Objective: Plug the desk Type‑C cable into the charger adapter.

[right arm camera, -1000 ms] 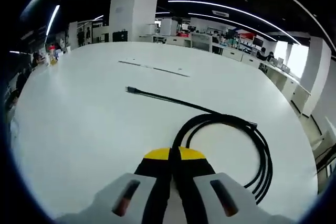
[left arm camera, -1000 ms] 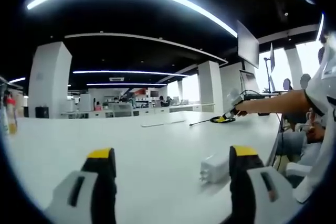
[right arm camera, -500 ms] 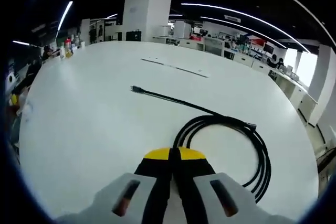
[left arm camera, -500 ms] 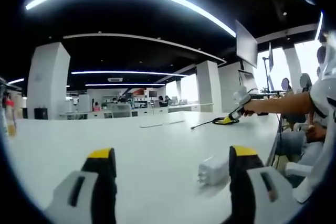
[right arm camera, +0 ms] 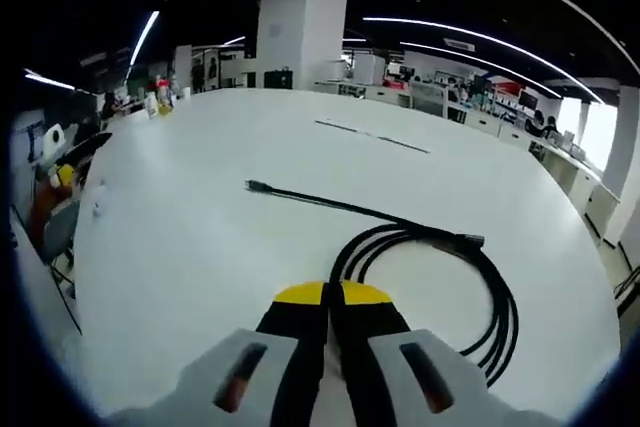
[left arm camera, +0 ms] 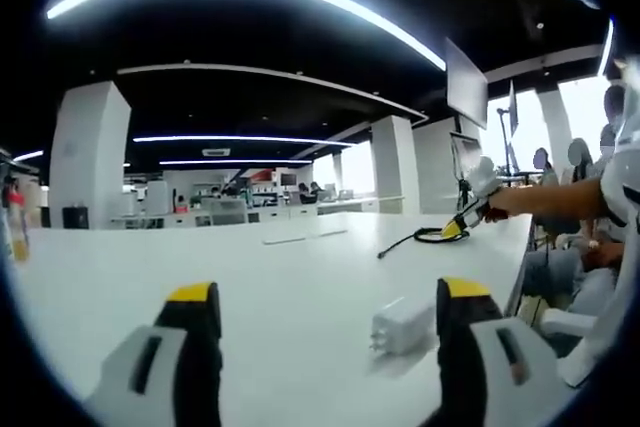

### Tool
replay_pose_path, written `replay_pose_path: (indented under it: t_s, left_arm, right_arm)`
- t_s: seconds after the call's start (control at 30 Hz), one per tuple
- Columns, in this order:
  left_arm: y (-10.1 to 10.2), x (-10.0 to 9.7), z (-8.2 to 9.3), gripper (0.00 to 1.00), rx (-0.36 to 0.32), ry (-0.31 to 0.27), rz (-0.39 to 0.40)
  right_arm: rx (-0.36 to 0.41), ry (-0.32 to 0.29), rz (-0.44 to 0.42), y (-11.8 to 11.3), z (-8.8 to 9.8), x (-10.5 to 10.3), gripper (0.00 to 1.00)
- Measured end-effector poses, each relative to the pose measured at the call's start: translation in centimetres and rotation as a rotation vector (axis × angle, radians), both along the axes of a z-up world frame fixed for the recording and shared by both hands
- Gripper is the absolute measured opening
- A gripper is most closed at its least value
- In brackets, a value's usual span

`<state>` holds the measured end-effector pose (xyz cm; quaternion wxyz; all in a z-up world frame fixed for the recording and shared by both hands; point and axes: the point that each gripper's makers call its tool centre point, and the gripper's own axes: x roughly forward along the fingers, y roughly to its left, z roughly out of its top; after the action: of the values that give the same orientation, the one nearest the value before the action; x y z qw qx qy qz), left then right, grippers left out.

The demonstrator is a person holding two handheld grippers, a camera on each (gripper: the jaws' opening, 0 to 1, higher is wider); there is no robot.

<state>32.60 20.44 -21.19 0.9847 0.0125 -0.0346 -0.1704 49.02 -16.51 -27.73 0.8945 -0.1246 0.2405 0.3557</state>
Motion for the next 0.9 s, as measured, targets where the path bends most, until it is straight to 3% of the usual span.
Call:
replay_pose_path:
  t_s: [0.43,0.53,0.9]
  left_arm:
    - [-0.3,-0.2,0.0,0.89,-0.003,-0.002,-0.009]
    - [-0.5,-0.2,0.1,0.89,-0.006,-0.002,-0.016]
    - [-0.6,-0.3,0.2,0.89,-0.004,-0.007,-0.015]
  right_arm:
    - [0.005,0.003,0.069,1.2,0.2,-6.6,0.02]
    - [-0.035,-0.006,0.085,1.6,-0.4,-8.1,0.02]
    - [-0.03,-0.002,0.111,1.9,-0.5,-10.1,0.02]
